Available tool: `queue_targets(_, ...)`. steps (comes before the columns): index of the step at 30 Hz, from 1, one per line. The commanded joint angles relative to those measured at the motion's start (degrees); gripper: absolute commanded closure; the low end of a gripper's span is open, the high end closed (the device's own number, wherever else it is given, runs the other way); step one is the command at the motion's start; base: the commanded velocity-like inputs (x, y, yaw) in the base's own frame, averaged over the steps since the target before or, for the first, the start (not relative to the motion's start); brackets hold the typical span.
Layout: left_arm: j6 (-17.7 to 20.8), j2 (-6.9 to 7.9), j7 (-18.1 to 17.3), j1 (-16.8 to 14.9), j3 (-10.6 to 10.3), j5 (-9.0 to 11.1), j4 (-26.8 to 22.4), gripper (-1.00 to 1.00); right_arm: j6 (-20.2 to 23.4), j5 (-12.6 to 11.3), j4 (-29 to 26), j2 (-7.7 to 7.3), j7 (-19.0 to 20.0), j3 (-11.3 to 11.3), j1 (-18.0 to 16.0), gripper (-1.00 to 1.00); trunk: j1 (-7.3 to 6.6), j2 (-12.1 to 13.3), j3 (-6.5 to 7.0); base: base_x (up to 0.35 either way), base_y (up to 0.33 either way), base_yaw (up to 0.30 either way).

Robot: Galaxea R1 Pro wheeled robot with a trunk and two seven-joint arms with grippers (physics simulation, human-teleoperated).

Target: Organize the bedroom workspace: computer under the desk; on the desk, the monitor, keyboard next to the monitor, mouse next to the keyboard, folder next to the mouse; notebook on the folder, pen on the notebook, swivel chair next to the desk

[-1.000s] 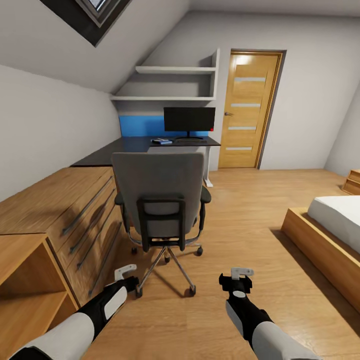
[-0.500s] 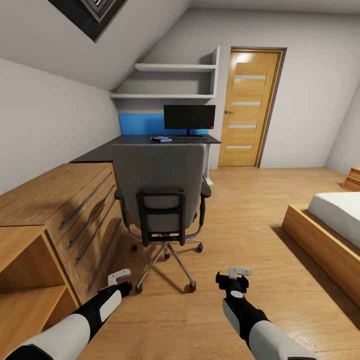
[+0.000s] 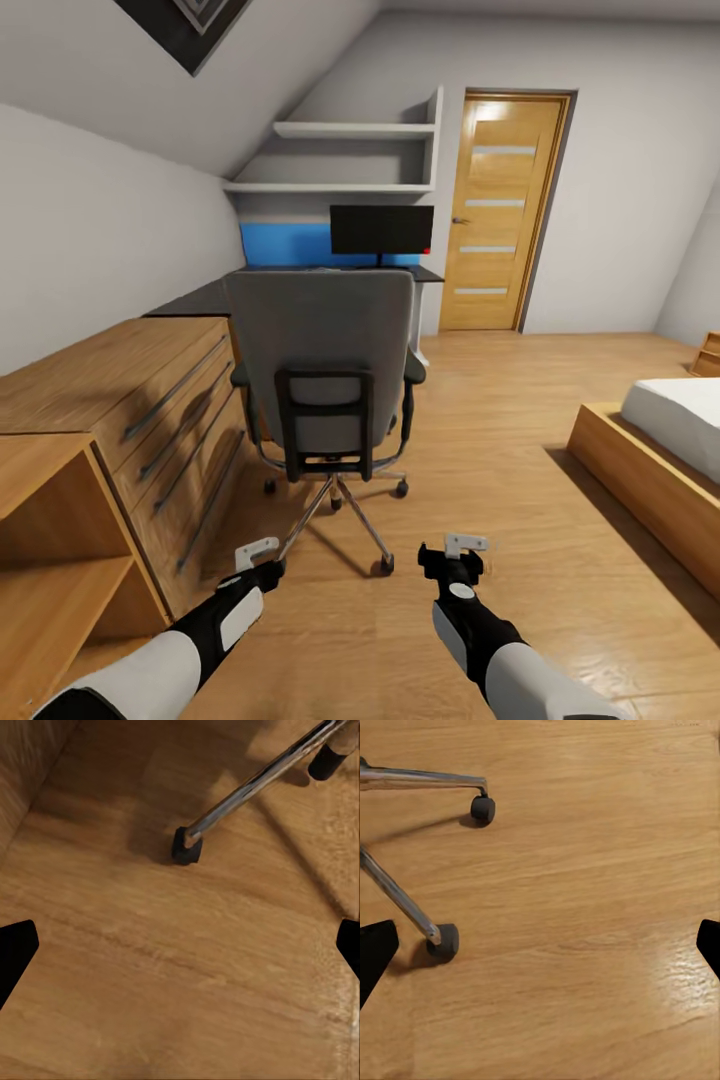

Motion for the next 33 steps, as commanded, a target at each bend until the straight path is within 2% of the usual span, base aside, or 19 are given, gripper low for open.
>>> queue_targets(1,-1.0,-0.72,0.3,0.0,-0.8,0.3,0.1,-1.0,-0.8,0.4,0.1,0.19,-0.1,-0.4,0.0,-1.0,0.21,-0.4,-0.24,0.0,0.0,0.252)
queue_targets(3,-1.6,-1.06,0.1,0.0,-1.3,0.3,0.3,-1.0,-1.3,0.5,0.1,0.27,-0.1,-0.3,0.0,-1.0,0.65,-1.2,-0.62,0.0,0.0,0.246)
queue_targets(4,-2.4,-1.55,0.0,0.0,-3.9,0.3,0.4,-1.0,-2.4,0.5,0.2,0.31,0.0,-0.3,0.0,-1.0,0.65,-1.2,-0.62,0.0,0.0,0.068)
queue_targets(6,-2.6,-1.59,-0.1,0.0,-5.1,0.3,0.4,-1.0,-2.8,0.5,0.2,0.31,0.0,-0.3,0.0,-1.0,0.65,-1.2,-0.63,0.0,0.0,0.049)
queue_targets(7,-2.8,-1.68,-0.1,0.0,-7.3,0.3,0.4,-1.0,-3.4,0.5,0.3,0.31,0.0,-0.3,0.0,-1.0,0.65,-1.2,-0.63,0.0,0.0,0.018)
queue_targets(11,-2.9,-1.96,-0.1,0.0,-10.4,0.2,0.1,-1.0,-3.7,0.5,0.3,0.31,0.3,-0.3,0.0,-1.0,0.65,-1.2,-0.63,0.0,0.0,0.009)
queue_targets(12,-2.9,-2.56,0.0,0.0,-12.6,0.2,-1.2,-1.0,-3.8,0.5,0.3,0.31,0.4,-0.3,0.0,-1.0,0.65,-1.2,-0.63,0.0,0.0,0.002)
queue_targets(17,-2.6,-2.8,0.1,0.0,-13.4,0.2,-6.7,-1.0,-3.9,0.6,0.3,0.31,0.5,-0.3,0.0,-1.0,0.65,-1.2,-0.63,0.0,0.0,0.001)
queue_targets(21,-2.6,-2.87,0.1,0.0,-13.6,0.3,-8.6,-1.0,-4.1,0.7,0.3,0.16,0.5,-0.4,0.0,-1.0,0.65,-1.2,-0.63,0.093,0.0,0.0)
queue_targets(33,-2.9,-2.68,0.1,0.0,-13.7,0.4,-7.2,-1.0,-5.0,0.7,0.3,-0.01,0.4,-0.4,0.0,-1.0,0.65,-1.2,-0.63,0.27,0.0,0.0)
